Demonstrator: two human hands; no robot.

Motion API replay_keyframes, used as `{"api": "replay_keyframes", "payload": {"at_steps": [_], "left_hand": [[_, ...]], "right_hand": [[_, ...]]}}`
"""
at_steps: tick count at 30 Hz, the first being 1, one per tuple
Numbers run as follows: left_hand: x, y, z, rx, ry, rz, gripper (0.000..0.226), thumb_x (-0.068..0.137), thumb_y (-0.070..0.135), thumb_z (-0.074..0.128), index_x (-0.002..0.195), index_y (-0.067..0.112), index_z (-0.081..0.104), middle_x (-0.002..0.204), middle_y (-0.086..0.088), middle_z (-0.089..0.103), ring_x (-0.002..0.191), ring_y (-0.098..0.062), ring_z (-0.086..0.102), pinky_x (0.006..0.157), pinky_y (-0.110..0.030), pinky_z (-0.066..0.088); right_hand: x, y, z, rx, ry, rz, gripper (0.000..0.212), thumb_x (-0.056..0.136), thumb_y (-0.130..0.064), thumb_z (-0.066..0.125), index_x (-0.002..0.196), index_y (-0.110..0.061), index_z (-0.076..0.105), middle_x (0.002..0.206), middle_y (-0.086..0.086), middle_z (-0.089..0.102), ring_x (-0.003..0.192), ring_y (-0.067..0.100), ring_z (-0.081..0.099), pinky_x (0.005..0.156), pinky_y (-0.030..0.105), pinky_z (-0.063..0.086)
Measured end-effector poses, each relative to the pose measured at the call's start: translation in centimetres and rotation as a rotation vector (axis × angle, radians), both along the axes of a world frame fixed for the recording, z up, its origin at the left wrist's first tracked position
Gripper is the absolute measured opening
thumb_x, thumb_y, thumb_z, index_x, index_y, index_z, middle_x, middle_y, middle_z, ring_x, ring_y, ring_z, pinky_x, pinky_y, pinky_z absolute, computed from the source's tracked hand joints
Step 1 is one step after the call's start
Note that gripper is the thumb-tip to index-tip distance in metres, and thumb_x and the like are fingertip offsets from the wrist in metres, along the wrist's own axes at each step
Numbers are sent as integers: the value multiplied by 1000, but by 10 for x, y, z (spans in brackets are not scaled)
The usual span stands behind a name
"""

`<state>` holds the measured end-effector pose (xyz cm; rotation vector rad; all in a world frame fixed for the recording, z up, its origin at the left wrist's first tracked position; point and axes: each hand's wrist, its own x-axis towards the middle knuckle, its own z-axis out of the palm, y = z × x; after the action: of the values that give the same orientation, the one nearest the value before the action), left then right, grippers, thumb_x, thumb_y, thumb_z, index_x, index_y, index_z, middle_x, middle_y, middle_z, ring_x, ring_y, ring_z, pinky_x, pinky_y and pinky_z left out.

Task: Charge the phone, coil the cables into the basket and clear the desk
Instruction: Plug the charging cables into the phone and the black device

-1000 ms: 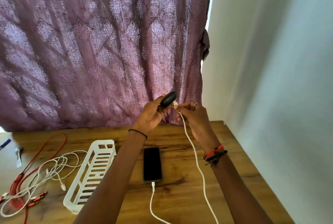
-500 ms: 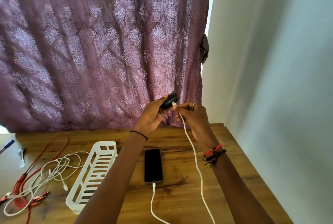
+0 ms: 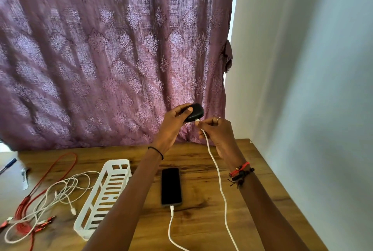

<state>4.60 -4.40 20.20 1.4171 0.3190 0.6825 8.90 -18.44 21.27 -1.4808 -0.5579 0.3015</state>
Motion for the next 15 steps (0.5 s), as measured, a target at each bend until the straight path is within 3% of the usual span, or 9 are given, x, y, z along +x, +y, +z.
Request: {"api": "replay_keyframes", "payload": {"at_steps": [4, 8, 15], "left_hand": [[0, -1, -4, 25, 0, -1, 28, 87, 18, 64, 114, 15, 65, 104, -1, 68, 102, -15, 63, 90, -25, 52], [1, 1, -8, 77, 40, 1, 29, 86, 18, 65, 115, 16, 65, 112, -8, 67, 109, -22, 61, 101, -38, 47], [7, 2, -17, 109, 70, 4, 24, 88, 15, 61, 112, 17, 65, 115, -13, 66, 111, -29, 60, 101, -43, 47]], "right_hand": [[-3, 3, -9, 50, -3, -48, 13, 79, -11, 72, 69, -15, 65, 55, -1, 66, 45, 5, 61, 49, 15, 53], [-2, 4, -20, 72, 47, -51, 12, 79, -12, 72, 70, -16, 67, 52, -3, 66, 46, 5, 61, 52, 16, 54], [12, 5, -28, 44, 146, 93, 7, 84, -12, 67, 80, -8, 63, 67, 5, 66, 56, 11, 65, 59, 22, 55]]}}
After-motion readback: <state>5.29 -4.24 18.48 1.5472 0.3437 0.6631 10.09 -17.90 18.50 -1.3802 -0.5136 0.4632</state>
